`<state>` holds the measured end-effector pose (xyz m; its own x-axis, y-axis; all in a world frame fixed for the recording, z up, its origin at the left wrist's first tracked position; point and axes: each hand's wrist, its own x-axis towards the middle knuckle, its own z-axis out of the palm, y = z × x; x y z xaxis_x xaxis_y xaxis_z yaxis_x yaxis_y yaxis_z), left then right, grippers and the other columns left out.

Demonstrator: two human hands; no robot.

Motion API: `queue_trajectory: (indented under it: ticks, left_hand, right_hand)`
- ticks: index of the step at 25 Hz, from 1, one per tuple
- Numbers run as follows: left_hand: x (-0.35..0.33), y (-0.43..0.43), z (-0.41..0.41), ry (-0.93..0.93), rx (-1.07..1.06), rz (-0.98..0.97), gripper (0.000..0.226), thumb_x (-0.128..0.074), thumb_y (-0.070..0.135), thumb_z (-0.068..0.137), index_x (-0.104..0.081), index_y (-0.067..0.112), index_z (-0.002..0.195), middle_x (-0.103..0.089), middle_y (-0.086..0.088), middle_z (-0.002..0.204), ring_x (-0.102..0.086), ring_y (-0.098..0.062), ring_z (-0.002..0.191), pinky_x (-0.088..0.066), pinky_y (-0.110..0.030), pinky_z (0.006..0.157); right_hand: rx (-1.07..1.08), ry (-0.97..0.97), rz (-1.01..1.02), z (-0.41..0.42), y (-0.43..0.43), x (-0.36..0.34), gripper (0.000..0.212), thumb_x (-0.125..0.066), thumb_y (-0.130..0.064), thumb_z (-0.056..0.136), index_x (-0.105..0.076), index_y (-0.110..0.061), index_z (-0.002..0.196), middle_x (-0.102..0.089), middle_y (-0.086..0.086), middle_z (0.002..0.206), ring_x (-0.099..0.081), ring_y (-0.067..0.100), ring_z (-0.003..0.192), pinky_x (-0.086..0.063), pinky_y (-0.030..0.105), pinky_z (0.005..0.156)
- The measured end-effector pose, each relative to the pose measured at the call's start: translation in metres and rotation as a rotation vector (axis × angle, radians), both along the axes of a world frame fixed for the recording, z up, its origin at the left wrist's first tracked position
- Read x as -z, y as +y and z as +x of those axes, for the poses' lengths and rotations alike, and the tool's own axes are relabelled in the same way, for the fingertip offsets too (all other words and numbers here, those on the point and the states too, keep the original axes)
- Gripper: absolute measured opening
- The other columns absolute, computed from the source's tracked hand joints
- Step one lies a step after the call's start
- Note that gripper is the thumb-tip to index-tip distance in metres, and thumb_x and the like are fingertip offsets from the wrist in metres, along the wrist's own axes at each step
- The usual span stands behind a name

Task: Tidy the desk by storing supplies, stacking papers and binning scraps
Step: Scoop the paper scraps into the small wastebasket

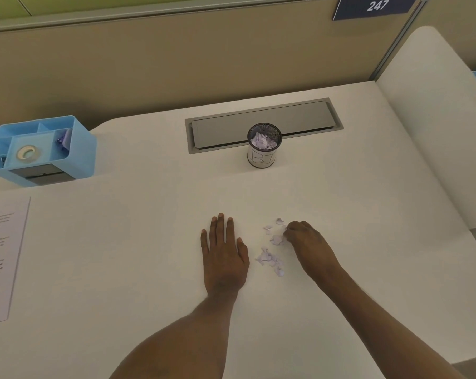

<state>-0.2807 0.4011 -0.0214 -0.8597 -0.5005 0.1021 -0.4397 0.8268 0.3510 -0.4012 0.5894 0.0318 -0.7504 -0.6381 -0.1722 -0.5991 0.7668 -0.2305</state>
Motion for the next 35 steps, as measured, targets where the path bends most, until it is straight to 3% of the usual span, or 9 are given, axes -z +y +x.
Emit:
queue_trajectory:
  ticks: [5,9,13,16,20,27,30,33,35]
  left_hand:
    - [0.0,0.0,0.0,0.017,-0.006,0.002,0.055,-0.041,0.027,0.108,-0.043,0.01,0.16,-0.034,-0.011,0.172,-0.025,-0.026,0.163,-0.022,-0.054,0.132]
    - [0.001,0.0,0.0,0.0,-0.003,0.0,0.056,-0.039,0.028,0.108,-0.04,0.01,0.162,-0.03,-0.01,0.174,-0.022,-0.025,0.164,-0.018,-0.053,0.133]
    - [0.001,0.0,0.0,-0.019,-0.004,0.004,0.057,-0.038,0.03,0.108,-0.039,0.012,0.162,-0.029,-0.008,0.175,-0.02,-0.024,0.164,-0.019,-0.053,0.133]
    - [0.0,0.001,0.0,-0.02,-0.007,0.012,0.057,-0.038,0.03,0.108,-0.04,0.013,0.162,-0.029,-0.008,0.175,-0.021,-0.024,0.164,-0.019,-0.053,0.133]
    - [0.0,0.001,-0.001,-0.021,-0.003,-0.005,0.057,-0.04,0.029,0.108,-0.041,0.012,0.162,-0.029,-0.009,0.175,-0.022,-0.024,0.164,-0.022,-0.053,0.132]
    - [0.0,0.001,-0.001,-0.006,0.001,0.007,0.056,-0.043,0.027,0.107,-0.042,0.013,0.162,-0.029,-0.01,0.175,-0.022,-0.025,0.164,-0.023,-0.054,0.131]
    - [0.001,0.001,-0.001,-0.009,-0.001,0.009,0.056,-0.044,0.027,0.107,-0.041,0.013,0.162,-0.029,-0.01,0.175,-0.022,-0.025,0.164,-0.023,-0.054,0.132]
    - [0.001,0.0,-0.001,-0.006,0.002,0.007,0.057,-0.043,0.027,0.107,-0.041,0.012,0.162,-0.029,-0.01,0.175,-0.022,-0.025,0.164,-0.023,-0.054,0.131]
    - [0.002,0.0,-0.001,0.0,0.005,0.005,0.056,-0.043,0.027,0.107,-0.041,0.011,0.161,-0.029,-0.011,0.175,-0.023,-0.026,0.164,-0.023,-0.055,0.131]
  right_hand:
    - [0.133,-0.154,-0.105,-0.014,-0.011,-0.015,0.011,-0.057,0.001,0.085,-0.064,-0.007,0.082,-0.059,0.0,0.078,-0.062,0.023,0.077,-0.043,0.03,0.067]
    - [0.18,-0.121,-0.425,-0.044,-0.04,-0.062,0.009,-0.067,-0.004,0.088,-0.074,-0.007,0.082,-0.074,0.005,0.084,-0.07,0.018,0.077,-0.053,0.031,0.074]
    - [0.275,-0.154,-0.636,-0.102,-0.08,-0.111,0.008,-0.075,-0.008,0.084,-0.08,-0.013,0.084,-0.076,-0.004,0.077,-0.066,-0.002,0.067,-0.048,0.008,0.067]
    - [0.275,-0.13,-0.687,-0.15,-0.108,-0.124,0.005,-0.078,-0.011,0.082,-0.081,-0.012,0.086,-0.077,0.0,0.08,-0.063,0.001,0.064,-0.046,0.008,0.065]
    - [0.183,-0.071,-0.518,-0.187,-0.138,-0.116,0.005,-0.077,-0.005,0.081,-0.079,-0.005,0.085,-0.077,0.009,0.085,-0.065,0.015,0.072,-0.041,0.0,0.061]
    - [0.07,0.011,-0.204,-0.198,-0.157,-0.102,0.015,-0.074,-0.006,0.086,-0.08,-0.008,0.099,-0.076,0.013,0.101,-0.071,0.032,0.09,-0.054,0.03,0.076]
    - [0.08,0.115,-0.07,-0.201,-0.158,-0.099,0.034,-0.078,0.001,0.076,-0.077,-0.015,0.106,-0.075,0.012,0.106,-0.069,0.032,0.091,-0.058,0.033,0.079]
    - [-0.031,0.074,0.179,-0.192,-0.162,-0.098,0.046,-0.075,-0.003,0.083,-0.066,-0.016,0.126,-0.065,0.012,0.127,-0.063,0.031,0.103,-0.053,0.034,0.087]
    - [-0.083,0.041,0.209,-0.183,-0.157,-0.099,0.053,-0.069,-0.001,0.087,-0.06,-0.017,0.136,-0.061,0.012,0.133,-0.061,0.034,0.114,-0.051,0.037,0.093]
